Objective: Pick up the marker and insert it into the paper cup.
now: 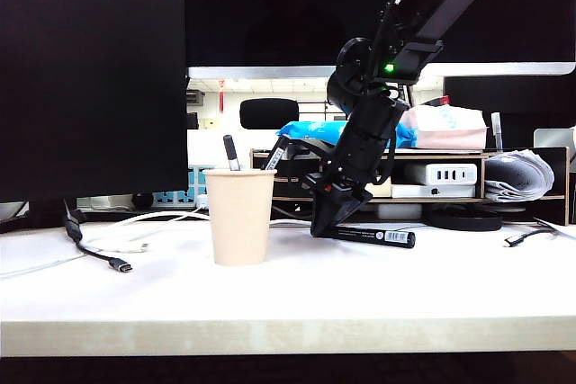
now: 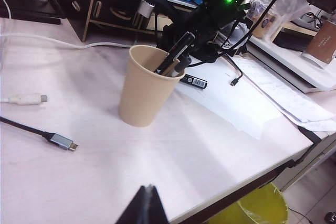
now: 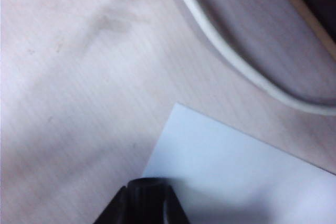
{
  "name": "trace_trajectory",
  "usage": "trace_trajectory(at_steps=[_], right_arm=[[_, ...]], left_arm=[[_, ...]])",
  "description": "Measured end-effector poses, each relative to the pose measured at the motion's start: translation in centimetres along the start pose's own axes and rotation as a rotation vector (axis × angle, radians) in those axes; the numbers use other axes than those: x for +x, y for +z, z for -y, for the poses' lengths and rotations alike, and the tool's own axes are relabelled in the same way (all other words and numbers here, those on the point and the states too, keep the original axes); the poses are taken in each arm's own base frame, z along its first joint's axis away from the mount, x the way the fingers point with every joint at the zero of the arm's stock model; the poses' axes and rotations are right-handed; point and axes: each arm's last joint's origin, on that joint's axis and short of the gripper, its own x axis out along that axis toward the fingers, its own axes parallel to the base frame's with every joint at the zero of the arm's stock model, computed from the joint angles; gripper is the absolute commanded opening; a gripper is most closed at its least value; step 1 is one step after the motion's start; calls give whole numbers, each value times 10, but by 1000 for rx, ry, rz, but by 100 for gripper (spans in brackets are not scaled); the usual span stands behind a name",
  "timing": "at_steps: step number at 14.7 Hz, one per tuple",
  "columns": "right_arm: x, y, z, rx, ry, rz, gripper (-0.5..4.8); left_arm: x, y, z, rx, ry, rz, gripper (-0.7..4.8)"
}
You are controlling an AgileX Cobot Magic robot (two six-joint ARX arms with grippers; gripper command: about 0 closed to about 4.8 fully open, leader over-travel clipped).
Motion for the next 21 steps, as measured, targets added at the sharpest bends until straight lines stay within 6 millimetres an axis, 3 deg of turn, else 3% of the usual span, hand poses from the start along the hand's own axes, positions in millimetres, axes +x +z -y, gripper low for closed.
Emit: trace_trajectory(at_steps=[6,11,16,17,21], right_arm=[[-7,-1,-1,13,-11,-28,52],[-75,22,-3,27,-22,119,53],[-142,37,-13,64,175,346,53],[-158,42,-20,55,325,435,53],[-165,57,-37,-25,625,590,53]], left_arm=[[0,0,0,0,0,0,-5],[0,0,0,0,0,0,-5],[0,0,0,8,0,0,-5],[0,0,0,15,0,0,-5],[0,0,0,15,0,0,-5]])
